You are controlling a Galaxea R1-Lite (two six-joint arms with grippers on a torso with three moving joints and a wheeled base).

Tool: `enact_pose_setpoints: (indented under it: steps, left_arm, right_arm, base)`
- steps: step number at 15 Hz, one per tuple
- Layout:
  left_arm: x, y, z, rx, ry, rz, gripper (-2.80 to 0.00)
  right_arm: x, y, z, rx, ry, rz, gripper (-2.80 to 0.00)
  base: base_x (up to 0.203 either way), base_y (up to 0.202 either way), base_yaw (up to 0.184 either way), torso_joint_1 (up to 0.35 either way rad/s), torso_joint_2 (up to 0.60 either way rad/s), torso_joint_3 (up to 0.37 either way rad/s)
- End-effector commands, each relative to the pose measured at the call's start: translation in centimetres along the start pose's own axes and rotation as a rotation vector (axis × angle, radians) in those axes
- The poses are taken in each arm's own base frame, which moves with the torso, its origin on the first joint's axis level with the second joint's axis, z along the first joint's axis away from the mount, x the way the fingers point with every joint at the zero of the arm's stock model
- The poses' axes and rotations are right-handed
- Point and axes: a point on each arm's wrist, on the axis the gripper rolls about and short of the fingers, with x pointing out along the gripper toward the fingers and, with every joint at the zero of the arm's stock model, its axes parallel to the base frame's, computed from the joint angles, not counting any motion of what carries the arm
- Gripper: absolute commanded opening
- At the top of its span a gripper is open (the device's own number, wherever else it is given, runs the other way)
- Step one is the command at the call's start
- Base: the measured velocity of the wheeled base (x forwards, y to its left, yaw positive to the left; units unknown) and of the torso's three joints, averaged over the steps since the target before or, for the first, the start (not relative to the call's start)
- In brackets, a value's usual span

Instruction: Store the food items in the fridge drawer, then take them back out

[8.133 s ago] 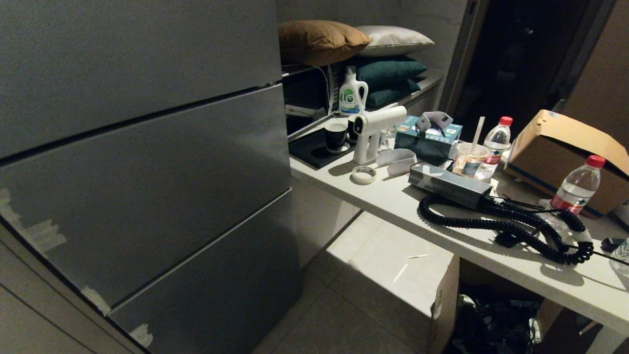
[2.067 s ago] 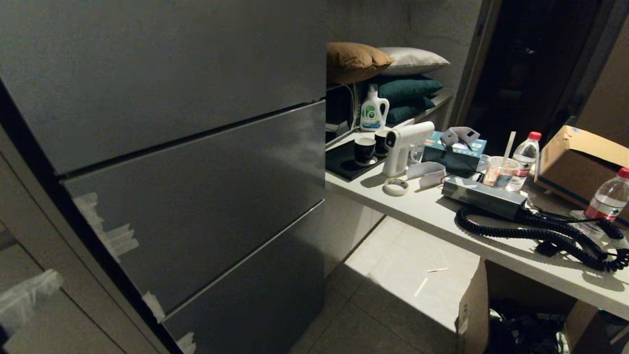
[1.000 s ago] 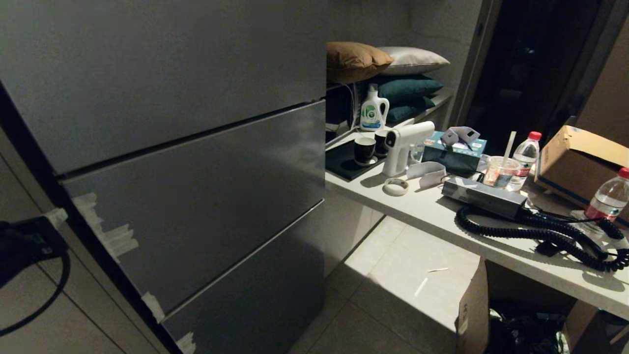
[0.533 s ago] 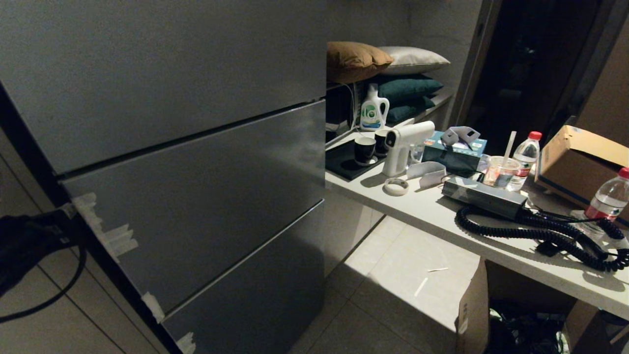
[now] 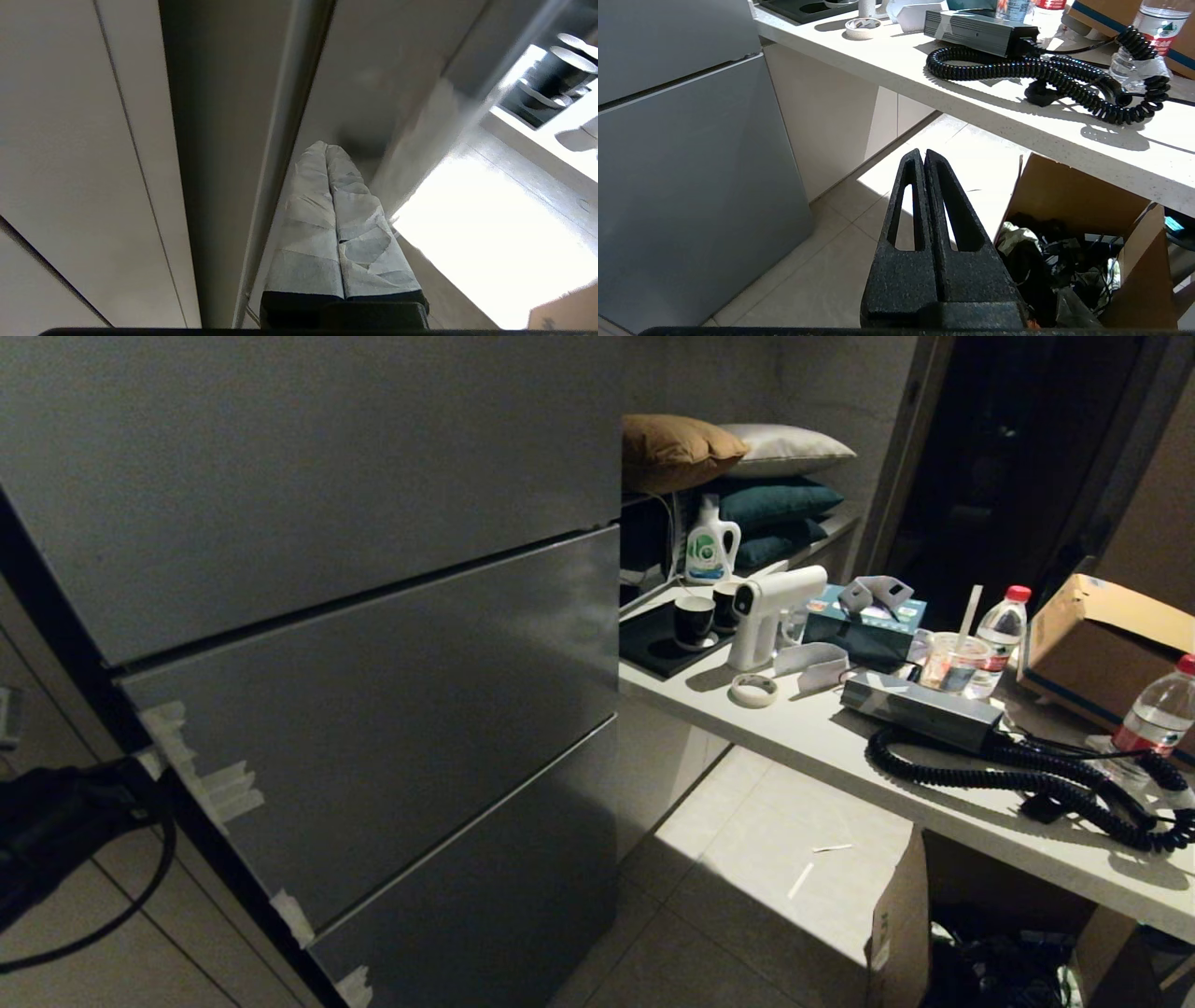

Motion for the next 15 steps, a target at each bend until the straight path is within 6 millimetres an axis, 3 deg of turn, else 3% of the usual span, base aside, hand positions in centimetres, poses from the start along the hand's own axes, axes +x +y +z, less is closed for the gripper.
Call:
enact_pose_setpoints:
  steps: [1,9,15]
  left_arm:
    - [-0.6,-0.3,-0.3,-0.002,0.012,-0.047,-2.8]
    - [-3.0,-1.3,-1.6,-0.001,0.032,-0.169,-2.8]
    - [-8.4,-4.7,-2.4,0.041,-0.015,-0.408,-2.8]
  right_arm:
    - [0.0,0.0,0.0,0.002,0.0,-0.003,-2.8]
    - [0.0,0.0,0.0,0.002,-0.003,-0.003,-2.8]
    - [0.0,0.0,0.0,0.002,-0.003,-0.003,-2.8]
  base:
    - [0.0,0.0,0.0,0.0,0.0,0.0]
    - [0.0,0.0,0.0,0.0,0.0,0.0]
    - [0.0,0.0,0.0,0.0,0.0,0.0]
